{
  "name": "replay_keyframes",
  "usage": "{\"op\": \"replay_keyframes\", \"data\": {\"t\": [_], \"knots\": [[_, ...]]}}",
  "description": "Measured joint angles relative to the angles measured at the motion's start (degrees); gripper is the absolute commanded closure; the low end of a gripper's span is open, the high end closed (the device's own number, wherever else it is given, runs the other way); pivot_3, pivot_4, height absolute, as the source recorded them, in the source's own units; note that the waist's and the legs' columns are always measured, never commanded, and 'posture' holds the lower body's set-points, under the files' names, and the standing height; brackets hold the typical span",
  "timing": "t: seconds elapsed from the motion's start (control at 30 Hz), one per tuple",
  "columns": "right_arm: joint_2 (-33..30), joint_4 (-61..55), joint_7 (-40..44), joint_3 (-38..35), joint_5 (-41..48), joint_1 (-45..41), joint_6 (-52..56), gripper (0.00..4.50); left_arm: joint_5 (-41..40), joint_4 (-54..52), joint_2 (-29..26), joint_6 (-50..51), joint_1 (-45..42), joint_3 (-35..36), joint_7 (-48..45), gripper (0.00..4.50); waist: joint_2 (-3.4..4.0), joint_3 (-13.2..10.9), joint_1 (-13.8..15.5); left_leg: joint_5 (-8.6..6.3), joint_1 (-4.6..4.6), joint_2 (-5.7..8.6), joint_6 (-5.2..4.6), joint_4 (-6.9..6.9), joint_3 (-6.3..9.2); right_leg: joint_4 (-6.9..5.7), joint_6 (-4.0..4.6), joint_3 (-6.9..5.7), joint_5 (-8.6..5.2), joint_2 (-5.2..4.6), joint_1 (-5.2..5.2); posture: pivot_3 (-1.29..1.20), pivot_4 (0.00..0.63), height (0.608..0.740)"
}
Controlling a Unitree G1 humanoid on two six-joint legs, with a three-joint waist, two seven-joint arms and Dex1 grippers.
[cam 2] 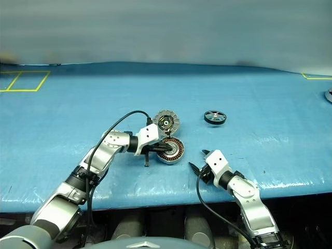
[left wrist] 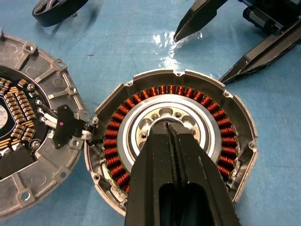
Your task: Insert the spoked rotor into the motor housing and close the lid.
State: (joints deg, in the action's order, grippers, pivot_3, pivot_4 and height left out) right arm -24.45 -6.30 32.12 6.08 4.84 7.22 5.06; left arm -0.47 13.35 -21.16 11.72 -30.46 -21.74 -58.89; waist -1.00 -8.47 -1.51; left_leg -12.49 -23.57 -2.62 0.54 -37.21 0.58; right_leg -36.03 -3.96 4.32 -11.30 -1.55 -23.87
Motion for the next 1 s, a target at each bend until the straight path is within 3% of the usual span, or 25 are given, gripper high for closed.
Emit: {"op": "replay_keyframes", "data": {"t": [1.0], "knots": [[0.03, 0.53, 0.03, 0.30, -0.16, -0.32, -0.70, 0.71, 1.51, 2.59, 1.94, -2.52, -1.45, 0.99, 3.33, 4.45, 0.00, 0.00, -0.10, 0.00, 0.01, 0.00, 0.00, 0.00, 0.01, -0.01, 0.00, 0.00, 0.00, 0.02, 0.01, 0.00, 0.150, 0.740]]}}
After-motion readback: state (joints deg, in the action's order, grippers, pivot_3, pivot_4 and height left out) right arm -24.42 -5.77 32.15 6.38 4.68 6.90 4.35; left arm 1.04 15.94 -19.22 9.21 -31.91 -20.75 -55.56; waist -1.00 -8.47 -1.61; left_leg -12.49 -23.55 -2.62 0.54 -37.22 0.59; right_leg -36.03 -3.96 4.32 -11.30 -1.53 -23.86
